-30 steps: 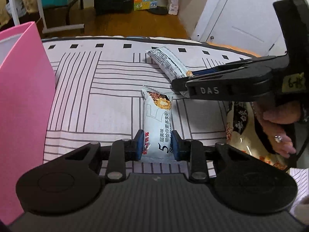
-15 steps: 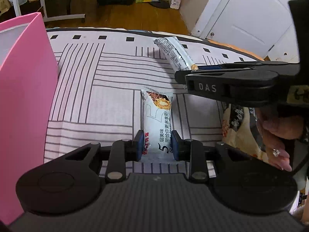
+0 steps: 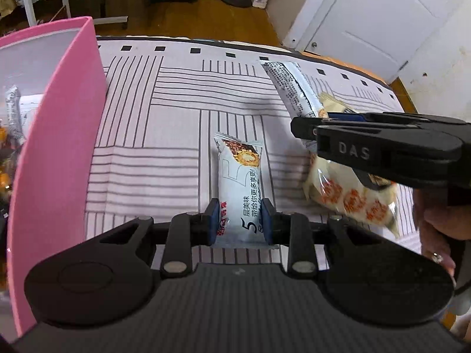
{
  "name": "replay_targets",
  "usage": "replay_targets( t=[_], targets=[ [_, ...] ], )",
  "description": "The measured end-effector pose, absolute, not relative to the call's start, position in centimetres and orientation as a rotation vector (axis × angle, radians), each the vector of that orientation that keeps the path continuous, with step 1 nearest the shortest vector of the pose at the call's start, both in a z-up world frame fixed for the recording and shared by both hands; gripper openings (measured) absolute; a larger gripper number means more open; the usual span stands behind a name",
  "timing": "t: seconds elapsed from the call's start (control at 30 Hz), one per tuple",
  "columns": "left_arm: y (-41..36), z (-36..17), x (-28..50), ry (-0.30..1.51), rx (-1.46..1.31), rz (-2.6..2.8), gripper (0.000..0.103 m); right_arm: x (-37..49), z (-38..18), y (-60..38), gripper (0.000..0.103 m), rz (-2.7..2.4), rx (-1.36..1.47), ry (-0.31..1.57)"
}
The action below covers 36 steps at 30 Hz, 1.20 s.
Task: Organize snacks
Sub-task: 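Carry both white snack bars with both grippers over the pink box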
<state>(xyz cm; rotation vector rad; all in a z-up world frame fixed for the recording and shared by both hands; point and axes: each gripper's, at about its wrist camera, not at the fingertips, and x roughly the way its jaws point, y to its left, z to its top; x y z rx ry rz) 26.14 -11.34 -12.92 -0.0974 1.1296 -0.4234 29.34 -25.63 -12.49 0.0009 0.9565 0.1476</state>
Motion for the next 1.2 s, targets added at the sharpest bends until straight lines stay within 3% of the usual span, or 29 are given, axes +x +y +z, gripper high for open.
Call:
replay_targets(
  t=[0.77, 1.2],
  targets=[
    [-5.1, -4.8, 14.1, 1.047, -0.048, -0.591, 0.027, 11.6, -5.9, -22.7, 0.034, 0.209, -0.009, 0.896],
    [0.3, -0.8, 10.7, 0.928, -0.102, -0.585, 0.028, 7.5, -1.5, -18.2, 0.034, 0.311, -0.030, 0.804]
  ],
)
